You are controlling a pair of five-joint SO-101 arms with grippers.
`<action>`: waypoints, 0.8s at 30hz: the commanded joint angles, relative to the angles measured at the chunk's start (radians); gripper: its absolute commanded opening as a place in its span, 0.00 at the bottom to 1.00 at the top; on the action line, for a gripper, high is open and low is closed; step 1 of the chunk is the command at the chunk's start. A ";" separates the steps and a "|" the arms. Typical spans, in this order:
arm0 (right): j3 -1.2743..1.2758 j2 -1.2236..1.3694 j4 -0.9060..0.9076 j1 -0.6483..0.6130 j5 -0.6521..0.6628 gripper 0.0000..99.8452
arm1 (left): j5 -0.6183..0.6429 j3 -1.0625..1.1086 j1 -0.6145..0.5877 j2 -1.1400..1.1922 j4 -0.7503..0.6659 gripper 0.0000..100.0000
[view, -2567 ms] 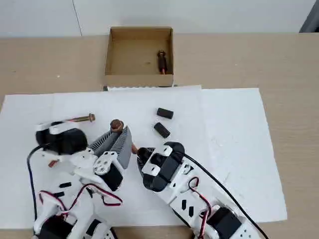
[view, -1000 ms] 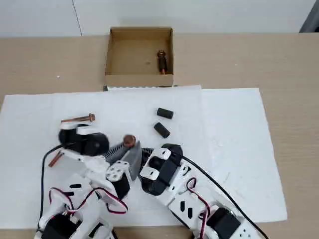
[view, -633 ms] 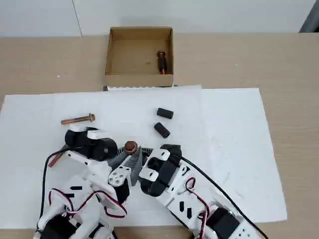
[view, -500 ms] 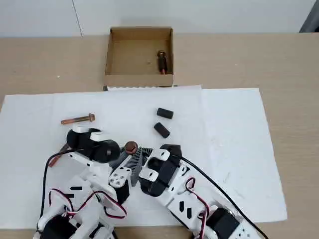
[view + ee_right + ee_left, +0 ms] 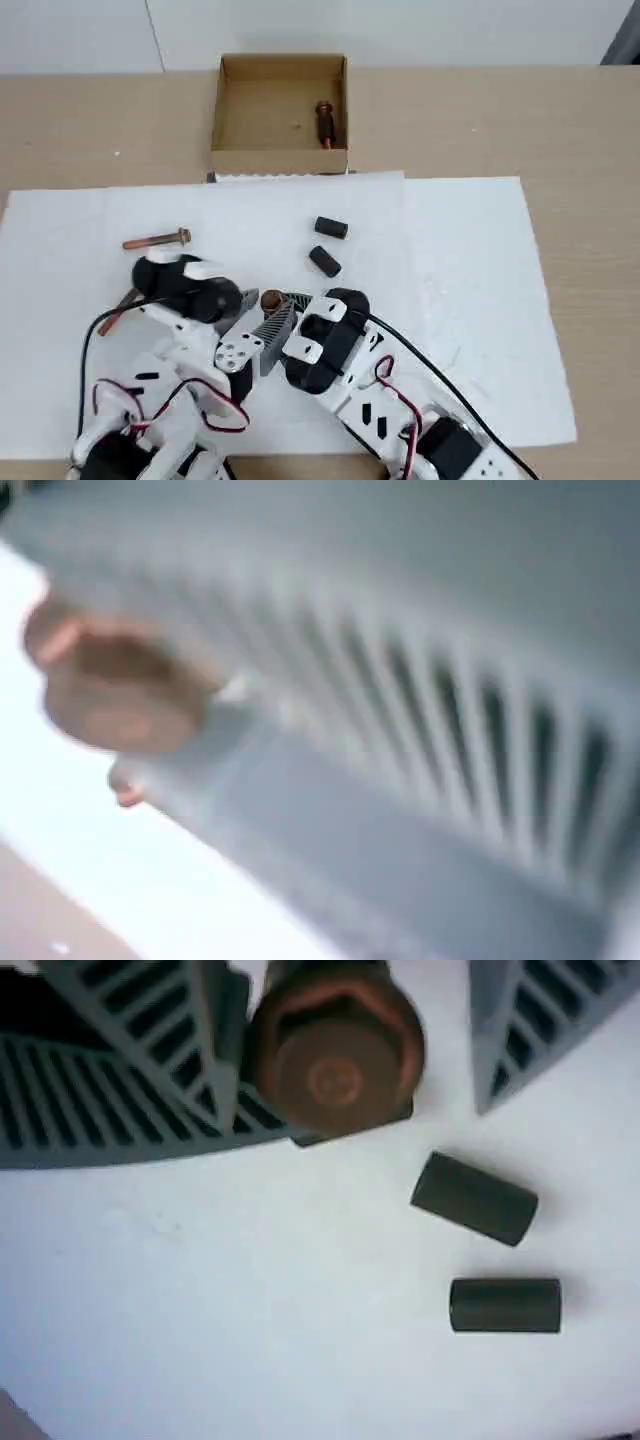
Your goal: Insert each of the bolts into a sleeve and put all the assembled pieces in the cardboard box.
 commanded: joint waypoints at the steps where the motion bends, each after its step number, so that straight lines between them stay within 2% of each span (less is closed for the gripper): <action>1: -0.037 -0.010 -0.035 0.001 0.009 0.00 | -0.020 -0.064 -0.011 0.009 0.003 0.15; 9: -0.025 -0.010 -0.035 0.042 0.009 0.00 | -0.025 -0.133 -0.011 0.011 0.003 0.14; 13: -0.026 -0.010 -0.025 0.093 0.006 0.00 | -0.028 -0.159 -0.011 0.009 -0.003 0.00; 17: -0.026 -0.013 0.053 0.166 0.002 0.00 | -0.091 -0.153 -0.021 0.003 -0.003 0.00; 20: -0.034 -0.013 0.085 0.262 0.002 0.00 | -0.152 -0.148 -0.133 0.009 -0.006 0.01; 24: -0.035 -0.008 0.085 0.401 0.000 0.00 | -0.302 -0.067 -0.350 0.003 -0.043 0.01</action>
